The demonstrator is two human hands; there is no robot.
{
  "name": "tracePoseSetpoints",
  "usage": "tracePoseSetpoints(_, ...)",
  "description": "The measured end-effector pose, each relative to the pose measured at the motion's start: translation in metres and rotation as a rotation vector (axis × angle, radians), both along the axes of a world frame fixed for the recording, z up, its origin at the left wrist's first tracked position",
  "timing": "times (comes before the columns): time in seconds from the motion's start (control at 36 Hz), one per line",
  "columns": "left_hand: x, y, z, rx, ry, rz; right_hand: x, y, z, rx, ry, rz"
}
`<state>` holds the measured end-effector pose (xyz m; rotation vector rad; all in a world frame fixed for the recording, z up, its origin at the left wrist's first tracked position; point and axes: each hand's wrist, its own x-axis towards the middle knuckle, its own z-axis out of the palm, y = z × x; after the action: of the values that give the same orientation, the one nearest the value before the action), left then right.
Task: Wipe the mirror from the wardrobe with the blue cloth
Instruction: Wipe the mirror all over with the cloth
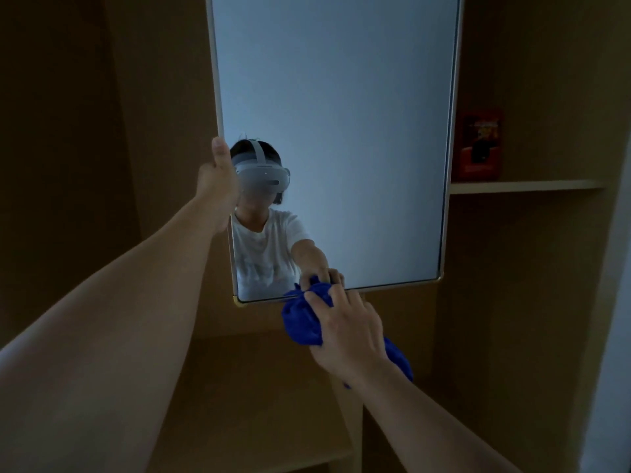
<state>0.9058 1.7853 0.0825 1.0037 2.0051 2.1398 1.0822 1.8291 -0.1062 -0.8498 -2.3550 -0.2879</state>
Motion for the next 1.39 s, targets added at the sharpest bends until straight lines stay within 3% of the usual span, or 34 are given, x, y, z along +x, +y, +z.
tracePoseSetpoints(0.75, 0.005, 0.001, -0.001, 0.035, -0.001, 0.046, 0.076, 0.062, 0.005, -0.012, 0.070, -0.281)
tracePoseSetpoints(0.89, -0.006, 0.002, 0.002, -0.001, -0.056, 0.040, 0.090, 0.063, 0.010, -0.097, 0.079, -0.400)
tracePoseSetpoints(1.0, 0.002, -0.003, 0.005, 0.011, -0.058, 0.070, 0.099, 0.055, 0.007, -0.344, 0.209, -0.443)
tracePoseSetpoints(1.08, 0.011, -0.006, 0.004, 0.067, 0.008, 0.115, 0.102, 0.046, 0.006, -0.756, 0.546, -0.233)
tracePoseSetpoints(1.14, 0.023, -0.012, -0.006, 0.070, 0.153, 0.421, 0.107, 0.038, 0.009, -1.183, 0.826, 0.034)
tracePoseSetpoints(1.19, 0.047, -0.020, -0.022, 0.184, 0.379, 0.621, 0.115, 0.031, 0.012, -1.495, 0.956, 0.268)
tracePoseSetpoints(1.25, 0.075, -0.024, -0.044, 0.266, 0.528, 0.474, 0.120, 0.024, 0.015, -1.683, 1.037, 0.477)
tracePoseSetpoints(1.31, 0.101, -0.021, -0.070, 0.182, 0.516, 0.168, 0.120, 0.018, 0.018, -1.754, 1.147, 0.688)
tracePoseSetpoints(1.36, 0.129, -0.018, -0.095, 0.077, 0.372, -0.086, 0.117, 0.012, 0.021, -1.723, 1.230, 0.879)
tracePoseSetpoints(1.39, 0.142, -0.017, -0.106, 0.040, 0.210, -0.229, 0.115, 0.010, 0.023, -1.697, 1.254, 0.976)
